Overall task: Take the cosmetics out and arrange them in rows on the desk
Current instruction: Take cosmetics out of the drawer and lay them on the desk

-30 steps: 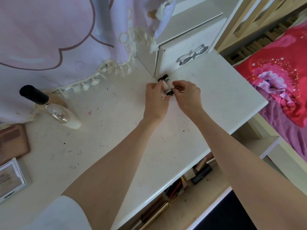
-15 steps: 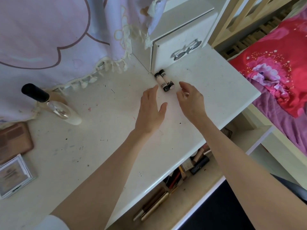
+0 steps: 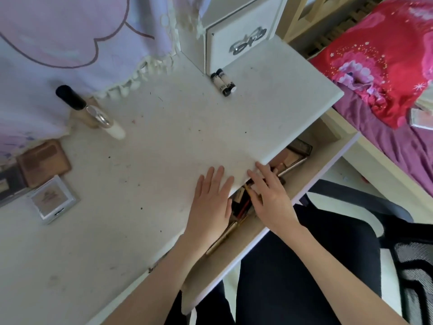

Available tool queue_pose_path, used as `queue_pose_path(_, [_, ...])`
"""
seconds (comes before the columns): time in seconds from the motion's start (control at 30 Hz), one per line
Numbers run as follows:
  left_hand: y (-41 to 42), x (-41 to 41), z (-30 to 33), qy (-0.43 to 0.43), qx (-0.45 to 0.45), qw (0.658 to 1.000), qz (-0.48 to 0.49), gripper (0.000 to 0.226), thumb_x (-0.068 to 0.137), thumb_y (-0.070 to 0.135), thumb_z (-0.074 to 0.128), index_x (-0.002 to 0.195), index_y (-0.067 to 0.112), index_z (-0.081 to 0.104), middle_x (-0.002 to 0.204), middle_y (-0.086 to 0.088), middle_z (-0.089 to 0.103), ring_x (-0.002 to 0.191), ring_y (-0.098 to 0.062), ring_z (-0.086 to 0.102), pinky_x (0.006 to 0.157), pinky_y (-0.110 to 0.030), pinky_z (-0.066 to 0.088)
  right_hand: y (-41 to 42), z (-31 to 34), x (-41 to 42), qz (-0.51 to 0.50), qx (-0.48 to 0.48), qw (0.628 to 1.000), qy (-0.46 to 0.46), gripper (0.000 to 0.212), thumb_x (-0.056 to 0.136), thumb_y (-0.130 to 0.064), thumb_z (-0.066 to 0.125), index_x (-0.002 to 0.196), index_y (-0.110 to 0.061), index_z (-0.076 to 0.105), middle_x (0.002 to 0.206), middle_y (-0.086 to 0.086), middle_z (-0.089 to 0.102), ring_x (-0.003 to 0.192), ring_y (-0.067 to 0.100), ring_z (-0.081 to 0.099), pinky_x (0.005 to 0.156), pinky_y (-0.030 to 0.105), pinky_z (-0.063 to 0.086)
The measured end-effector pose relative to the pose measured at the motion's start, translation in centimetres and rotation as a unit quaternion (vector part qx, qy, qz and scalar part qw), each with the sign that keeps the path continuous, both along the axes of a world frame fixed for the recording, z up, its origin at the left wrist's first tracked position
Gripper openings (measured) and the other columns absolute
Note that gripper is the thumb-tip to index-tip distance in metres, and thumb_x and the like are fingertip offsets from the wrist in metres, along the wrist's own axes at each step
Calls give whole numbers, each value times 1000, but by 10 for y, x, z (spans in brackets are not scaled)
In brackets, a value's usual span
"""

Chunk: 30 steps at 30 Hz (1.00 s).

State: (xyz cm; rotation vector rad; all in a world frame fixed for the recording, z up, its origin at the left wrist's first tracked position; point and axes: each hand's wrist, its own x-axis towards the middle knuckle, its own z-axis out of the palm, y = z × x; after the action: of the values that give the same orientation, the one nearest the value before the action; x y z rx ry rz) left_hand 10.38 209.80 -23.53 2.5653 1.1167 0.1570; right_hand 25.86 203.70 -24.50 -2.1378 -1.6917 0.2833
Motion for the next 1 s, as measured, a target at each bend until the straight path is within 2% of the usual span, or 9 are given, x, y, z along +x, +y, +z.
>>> queue_pose_path(0.1, [-39,-16,-3,-63,-4,997,-43,38,89,10,40,126,9,46,132,-15,51,126,-31,47,106,-45,38,-17,1,-2,-5,-64,997,-41,13,88,-10,59,94,-3,68,93,13,66,86,32,63,75,43,54])
queue_pose_path(0.2, [-70,-33,-14,-83,-85,990,-74,38,84,2,45,119,10,55,117,-7,60,108,-23,59,88,-31,50,-15,1,2,17,-282,952,-120,27,96,-25,43,103,-10,64,105,8,65,104,29,56,94,37,36])
queue_pose_path(0.23, [-78,-38,-17,-64,-131,988,-47,36,85,3,46,118,12,57,112,-3,60,100,-21,61,80,-28,51,-12,1,3,14,-325,936,-136,30,96,-28,41,107,-11,63,111,8,63,110,28,53,99,36,32])
queue_pose_path(0.3, [-85,-43,-26,-20,-210,976,50,34,93,10,42,124,16,54,116,0,56,102,-18,58,81,-25,46,-2,0,4,-3,-372,917,-142,30,95,-28,42,111,-10,60,117,9,60,115,29,49,99,36,31])
queue_pose_path(0.4, [-82,-45,-43,9,-297,942,157,36,97,13,35,131,14,47,125,-5,52,114,-19,51,95,-25,37,10,-8,-1,-37,-398,913,-79,24,93,-16,45,110,-5,58,115,14,60,109,31,53,81,34,40])
queue_pose_path(0.5, [-80,-41,-59,37,-355,920,164,38,96,12,34,133,13,43,126,-10,48,118,-26,45,100,-33,35,19,-24,-10,-98,-401,910,30,22,94,-14,47,109,0,56,113,19,60,102,34,58,68,33,43])
queue_pose_path(0.67, [-67,-39,-79,73,-398,897,175,40,96,15,36,136,10,38,135,-15,41,126,-32,39,108,-41,30,29,-45,-27,-224,-373,894,103,39,94,-19,53,126,1,42,128,19,52,115,36,54,84,40,49])
queue_pose_path(0.77, [-57,-39,-82,118,-402,898,135,36,96,19,40,131,11,41,131,-14,44,121,-30,43,104,-37,33,33,-53,-32,-238,-370,890,117,45,96,-24,47,131,0,34,132,21,49,119,37,50,89,41,45])
queue_pose_path(1.0, [-55,-30,-81,176,-425,881,109,31,97,25,40,121,7,47,127,-15,40,107,-31,49,92,-33,39,36,-61,-44,-248,-393,874,144,37,96,-29,36,117,-5,55,120,16,59,110,33,57,87,37,48])
